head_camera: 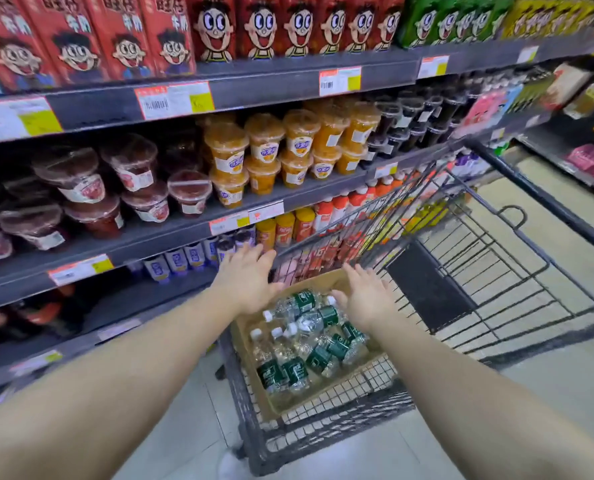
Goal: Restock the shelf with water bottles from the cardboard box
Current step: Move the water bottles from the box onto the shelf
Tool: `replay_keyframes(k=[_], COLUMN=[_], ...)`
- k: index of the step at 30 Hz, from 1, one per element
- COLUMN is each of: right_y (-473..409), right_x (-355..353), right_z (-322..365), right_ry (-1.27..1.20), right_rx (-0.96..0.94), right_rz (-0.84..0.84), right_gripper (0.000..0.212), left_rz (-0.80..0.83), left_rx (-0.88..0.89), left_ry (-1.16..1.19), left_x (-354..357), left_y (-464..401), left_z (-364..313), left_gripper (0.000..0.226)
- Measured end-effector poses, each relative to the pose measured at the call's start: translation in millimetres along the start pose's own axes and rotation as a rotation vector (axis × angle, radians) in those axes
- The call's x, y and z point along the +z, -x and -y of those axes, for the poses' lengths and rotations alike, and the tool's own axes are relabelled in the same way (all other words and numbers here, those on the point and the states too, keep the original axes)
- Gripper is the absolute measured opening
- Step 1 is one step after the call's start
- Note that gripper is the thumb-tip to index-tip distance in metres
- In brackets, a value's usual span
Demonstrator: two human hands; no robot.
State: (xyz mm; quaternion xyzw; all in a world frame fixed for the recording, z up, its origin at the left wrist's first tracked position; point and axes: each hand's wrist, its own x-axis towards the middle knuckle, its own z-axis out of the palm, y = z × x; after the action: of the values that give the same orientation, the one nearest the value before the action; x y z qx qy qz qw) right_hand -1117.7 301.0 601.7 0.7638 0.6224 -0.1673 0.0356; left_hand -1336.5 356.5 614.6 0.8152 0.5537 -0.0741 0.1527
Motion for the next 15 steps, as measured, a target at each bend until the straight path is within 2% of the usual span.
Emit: replay_keyframes(k=[7, 12, 15], right_y=[-84.5, -147.9, -172.2], right_x=[64.9, 118.0, 144.4], right_z=[-19.4, -26.0, -29.9], right_ry=[0.056, 0.143, 0.193], right_rx=[-0.114, -0.239, -0.346], right_rz=[0.189, 0.338, 0.403], right_gripper=[0.067, 0.043, 0.059], left_rz=[0.141, 0.221, 0.241], left_rx=[-0.127, -0.257, -0.309], left_ry=[0.086, 0.163, 0.177], left_x=[68.2, 140.8, 177.7], left_y=[-46.4, -67.3, -77.4], left_z=[12.0, 9.0, 0.1], left_gripper=[0.080, 0.083, 0.082])
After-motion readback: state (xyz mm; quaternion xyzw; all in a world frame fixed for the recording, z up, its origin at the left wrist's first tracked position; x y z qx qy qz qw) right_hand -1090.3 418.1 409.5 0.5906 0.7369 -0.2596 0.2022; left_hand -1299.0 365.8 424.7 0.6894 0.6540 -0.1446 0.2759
